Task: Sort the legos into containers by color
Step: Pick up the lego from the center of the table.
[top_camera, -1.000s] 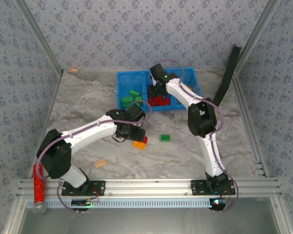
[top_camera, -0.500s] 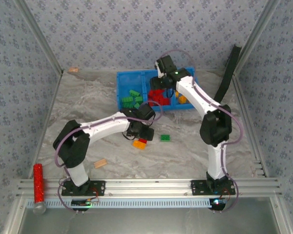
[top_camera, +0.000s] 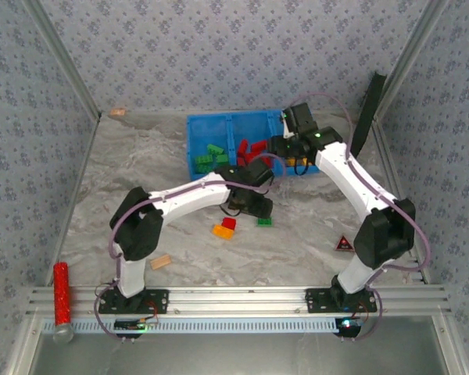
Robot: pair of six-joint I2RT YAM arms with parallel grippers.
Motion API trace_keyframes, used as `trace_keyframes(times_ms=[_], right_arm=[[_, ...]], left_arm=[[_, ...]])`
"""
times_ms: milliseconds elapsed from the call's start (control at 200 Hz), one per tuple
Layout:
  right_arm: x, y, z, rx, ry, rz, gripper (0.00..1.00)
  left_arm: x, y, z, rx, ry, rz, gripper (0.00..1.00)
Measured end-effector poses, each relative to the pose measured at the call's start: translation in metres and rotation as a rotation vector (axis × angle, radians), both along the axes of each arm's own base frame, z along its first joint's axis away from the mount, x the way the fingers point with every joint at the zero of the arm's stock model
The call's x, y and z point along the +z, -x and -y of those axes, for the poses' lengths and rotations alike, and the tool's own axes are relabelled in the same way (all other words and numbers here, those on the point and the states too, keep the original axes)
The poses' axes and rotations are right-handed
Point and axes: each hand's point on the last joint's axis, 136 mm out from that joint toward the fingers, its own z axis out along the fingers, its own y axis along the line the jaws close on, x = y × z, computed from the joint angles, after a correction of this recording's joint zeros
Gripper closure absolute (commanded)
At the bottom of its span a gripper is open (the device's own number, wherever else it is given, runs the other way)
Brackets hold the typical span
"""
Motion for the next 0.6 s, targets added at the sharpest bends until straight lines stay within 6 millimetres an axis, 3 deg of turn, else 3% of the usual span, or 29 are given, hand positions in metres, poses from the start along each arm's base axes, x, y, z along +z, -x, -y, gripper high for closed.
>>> trace_keyframes(times_ms=[110, 395, 600], right_arm=[[0.007, 0.006, 0.021, -0.051, -0.016, 0.015, 0.33], [0.063, 0.032, 0.049, -0.101, -0.112, 0.139, 0.28], [0.065, 0.059, 0.062, -0.118, -0.157, 0.149, 0.27]], left_arm=[[-0.011, 0.007, 0.017, -0.03, -0.019, -0.026, 0.22], [-0.048, 0.012, 0.032, -0.01, -0.092, -0.09, 0.22], [-0.062, 0.008, 0.042, 0.016, -0.121, -0.093, 0.22]])
